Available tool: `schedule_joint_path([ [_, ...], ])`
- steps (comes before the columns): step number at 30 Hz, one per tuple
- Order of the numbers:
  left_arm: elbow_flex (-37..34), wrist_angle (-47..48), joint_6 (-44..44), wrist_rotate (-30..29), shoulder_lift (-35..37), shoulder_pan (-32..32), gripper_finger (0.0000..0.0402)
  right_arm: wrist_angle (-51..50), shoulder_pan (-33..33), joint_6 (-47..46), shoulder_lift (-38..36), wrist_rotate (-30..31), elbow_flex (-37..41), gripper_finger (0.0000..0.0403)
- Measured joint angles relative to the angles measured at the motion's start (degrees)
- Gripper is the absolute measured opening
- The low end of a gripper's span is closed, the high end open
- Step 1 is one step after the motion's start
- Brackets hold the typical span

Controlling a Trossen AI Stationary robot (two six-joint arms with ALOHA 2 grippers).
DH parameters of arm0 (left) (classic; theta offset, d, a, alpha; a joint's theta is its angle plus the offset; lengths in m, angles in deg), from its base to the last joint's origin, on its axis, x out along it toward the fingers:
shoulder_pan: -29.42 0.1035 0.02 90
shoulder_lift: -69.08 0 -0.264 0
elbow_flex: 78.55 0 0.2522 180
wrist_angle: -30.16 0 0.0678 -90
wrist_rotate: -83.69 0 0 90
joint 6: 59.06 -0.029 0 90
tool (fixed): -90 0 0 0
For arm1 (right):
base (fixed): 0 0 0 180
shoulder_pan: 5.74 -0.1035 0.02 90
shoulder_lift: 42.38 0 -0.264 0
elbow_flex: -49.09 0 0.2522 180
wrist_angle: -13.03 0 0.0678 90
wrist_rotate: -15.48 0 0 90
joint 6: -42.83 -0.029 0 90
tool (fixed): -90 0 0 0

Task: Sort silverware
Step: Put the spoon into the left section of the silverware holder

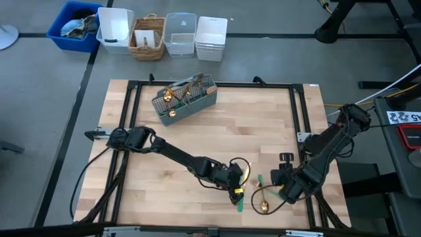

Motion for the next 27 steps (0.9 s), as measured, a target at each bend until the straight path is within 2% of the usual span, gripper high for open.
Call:
schedule_joint_path([
  [4,0.0,0.5,5.5,-0.2,-0.6,0.0,0.0131,4.3,-0.2,0.9,0.0,0.6,0.0,0.0149],
  [12,-0.1,-3.3,10.2,1.5,-3.7,-0.9,0.0131,7.5,-0.2,6.8,0.0,0.6,0.0,0.0149],
  [22,0.0,-4.9,10.6,1.7,-4.3,-1.0,0.0131,8.6,-0.2,6.9,0.0,1.2,0.0,0.0149],
  [27,0.0,-9.1,9.0,1.7,-4.6,-1.1,0.0131,8.6,-0.2,6.9,0.0,1.7,0.0,0.0149],
])
